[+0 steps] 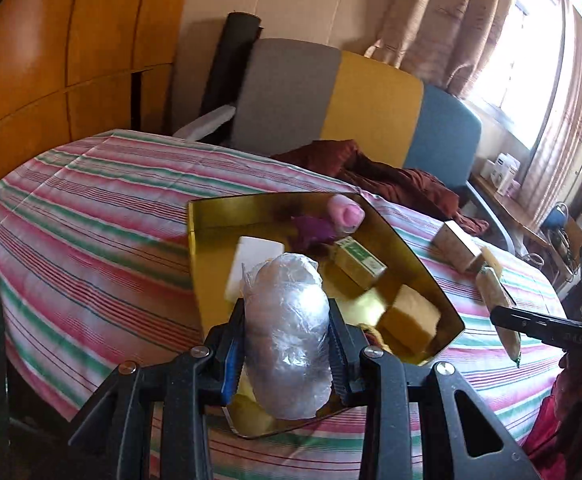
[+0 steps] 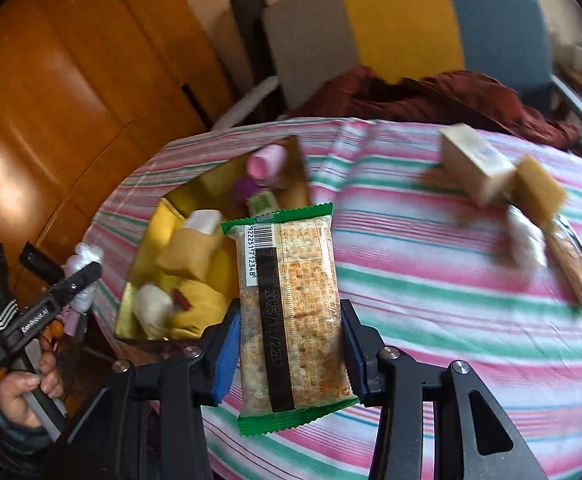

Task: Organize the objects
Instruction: 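Carry the plastic bundle and cracker packet in both grippers over the tray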

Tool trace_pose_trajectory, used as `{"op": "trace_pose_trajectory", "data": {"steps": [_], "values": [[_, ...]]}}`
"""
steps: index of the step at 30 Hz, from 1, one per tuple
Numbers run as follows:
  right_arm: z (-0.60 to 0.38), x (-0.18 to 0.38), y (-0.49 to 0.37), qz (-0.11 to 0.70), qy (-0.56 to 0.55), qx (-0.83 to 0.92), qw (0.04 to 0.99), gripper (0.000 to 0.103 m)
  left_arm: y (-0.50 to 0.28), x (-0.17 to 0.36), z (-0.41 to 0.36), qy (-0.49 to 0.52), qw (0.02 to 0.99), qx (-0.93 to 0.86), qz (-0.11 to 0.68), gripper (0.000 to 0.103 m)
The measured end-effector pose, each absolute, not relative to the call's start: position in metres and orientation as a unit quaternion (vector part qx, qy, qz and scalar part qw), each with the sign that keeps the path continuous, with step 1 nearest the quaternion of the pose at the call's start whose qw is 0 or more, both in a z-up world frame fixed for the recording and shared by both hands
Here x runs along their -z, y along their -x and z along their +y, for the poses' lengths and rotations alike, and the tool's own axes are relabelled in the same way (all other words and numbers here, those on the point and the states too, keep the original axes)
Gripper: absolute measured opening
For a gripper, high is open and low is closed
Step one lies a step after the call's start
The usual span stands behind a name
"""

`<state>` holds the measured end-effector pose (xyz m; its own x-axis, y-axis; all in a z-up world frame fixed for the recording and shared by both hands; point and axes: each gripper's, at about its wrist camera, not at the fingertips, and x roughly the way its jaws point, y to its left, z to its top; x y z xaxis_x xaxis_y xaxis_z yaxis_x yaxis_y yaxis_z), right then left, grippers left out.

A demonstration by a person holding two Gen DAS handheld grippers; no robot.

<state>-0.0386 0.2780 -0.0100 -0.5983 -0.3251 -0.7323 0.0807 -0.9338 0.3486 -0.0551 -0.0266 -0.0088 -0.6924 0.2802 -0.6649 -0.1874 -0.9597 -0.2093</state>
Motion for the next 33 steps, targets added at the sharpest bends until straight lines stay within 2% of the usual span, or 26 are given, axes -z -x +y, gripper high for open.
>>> {"op": "trace_pose_trajectory", "data": {"steps": [12, 33], "values": [[0.206, 0.007, 0.082, -0.064, -0.443, 0.881, 0.153, 0.046, 0.07, -0.004, -0.021, 0.347, 0.098, -0.932, -0.027, 0.036], [0.185, 0.005, 0.109, -0.038, -0.437, 0.885, 0.154, 0.046, 0.099, 0.001, -0.002, 0.353, 0.108, -0.929, -0.009, 0.036]]}}
